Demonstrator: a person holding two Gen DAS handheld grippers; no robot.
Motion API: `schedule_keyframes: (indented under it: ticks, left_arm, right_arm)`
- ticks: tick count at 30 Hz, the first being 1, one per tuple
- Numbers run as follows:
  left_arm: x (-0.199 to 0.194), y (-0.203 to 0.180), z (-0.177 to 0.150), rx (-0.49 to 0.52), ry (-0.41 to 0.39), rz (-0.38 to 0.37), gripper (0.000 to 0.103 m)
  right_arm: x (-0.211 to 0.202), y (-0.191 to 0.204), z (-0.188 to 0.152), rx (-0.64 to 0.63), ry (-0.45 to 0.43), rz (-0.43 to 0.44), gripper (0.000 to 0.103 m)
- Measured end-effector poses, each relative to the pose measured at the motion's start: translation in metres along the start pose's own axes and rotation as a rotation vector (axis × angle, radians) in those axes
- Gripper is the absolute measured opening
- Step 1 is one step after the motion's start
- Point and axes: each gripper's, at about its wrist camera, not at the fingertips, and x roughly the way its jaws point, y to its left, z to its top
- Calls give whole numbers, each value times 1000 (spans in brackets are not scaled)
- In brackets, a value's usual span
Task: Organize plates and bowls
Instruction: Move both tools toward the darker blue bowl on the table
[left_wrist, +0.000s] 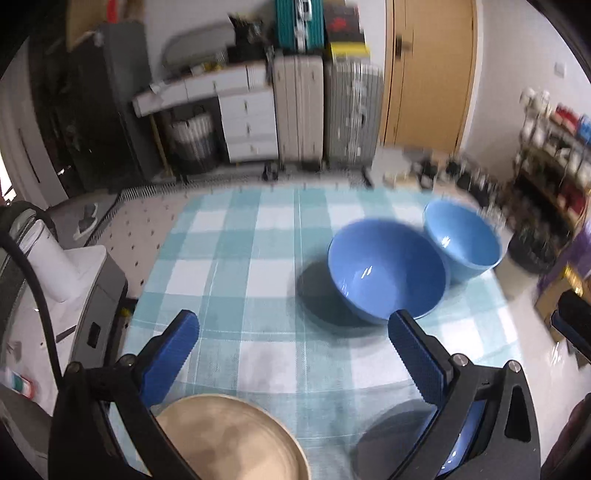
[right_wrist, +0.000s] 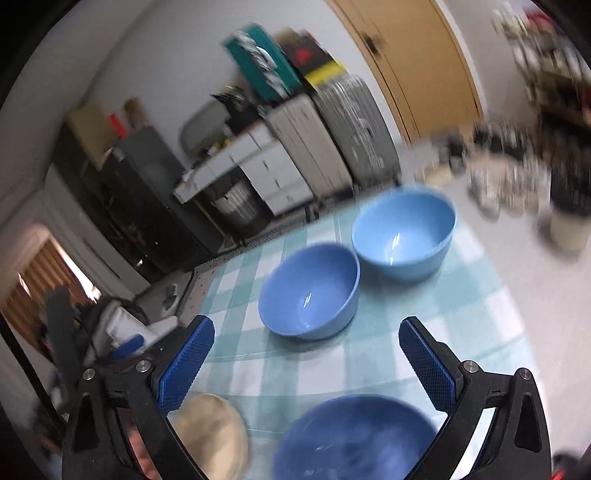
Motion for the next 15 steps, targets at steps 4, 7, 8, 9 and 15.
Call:
schedule_keyframes:
  ticks: [4, 7, 8, 9, 15]
  left_arm:
    - [39, 0, 20, -10, 100, -8, 103]
    - [61, -5, 29, -3, 134, -21, 103]
    - [68, -8, 31, 8, 149, -22, 103]
    - [79, -13, 33, 26, 172, -20, 103]
    - [121, -18, 44, 9, 242, -38, 103]
  right_arm:
    - [40, -12, 23, 112, 85, -16, 102]
    - [73, -27, 31, 175, 170, -14, 102]
    - [83, -32, 30, 197, 202, -15, 101]
    - [93, -38, 31, 226, 236, -12, 98]
    - [137, -53, 35, 284, 329, -45, 93]
